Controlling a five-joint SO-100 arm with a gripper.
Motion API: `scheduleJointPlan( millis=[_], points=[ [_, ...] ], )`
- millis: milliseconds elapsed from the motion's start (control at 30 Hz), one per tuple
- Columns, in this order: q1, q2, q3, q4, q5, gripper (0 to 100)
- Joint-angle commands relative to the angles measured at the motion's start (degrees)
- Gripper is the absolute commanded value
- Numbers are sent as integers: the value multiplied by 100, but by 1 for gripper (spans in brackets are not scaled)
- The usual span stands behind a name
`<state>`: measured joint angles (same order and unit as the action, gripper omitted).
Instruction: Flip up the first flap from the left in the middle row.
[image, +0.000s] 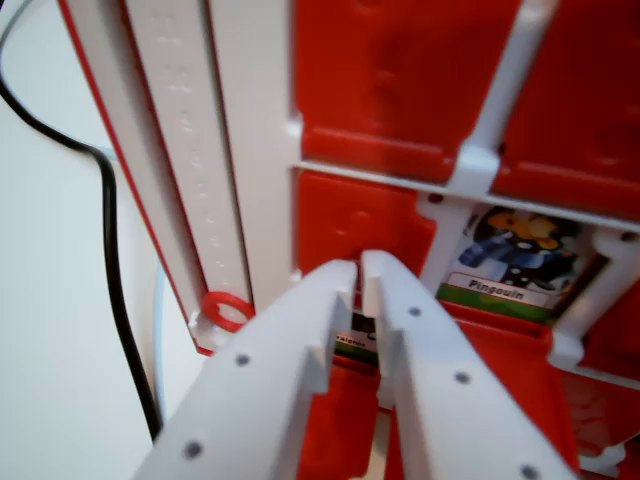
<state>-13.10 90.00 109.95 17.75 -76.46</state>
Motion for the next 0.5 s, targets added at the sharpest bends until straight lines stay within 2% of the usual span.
scheduleJointPlan(
  millis=[0,200,300,367,467],
  points=[
    [-26,360,-677,176,-44,0],
    [-70,1415,-519,993,-167,0],
    [-123,2628,-193,1731,-308,0],
    [-141,3656,123,2391,-457,0],
    [-114,5484,756,3384,-809,0]
  ],
)
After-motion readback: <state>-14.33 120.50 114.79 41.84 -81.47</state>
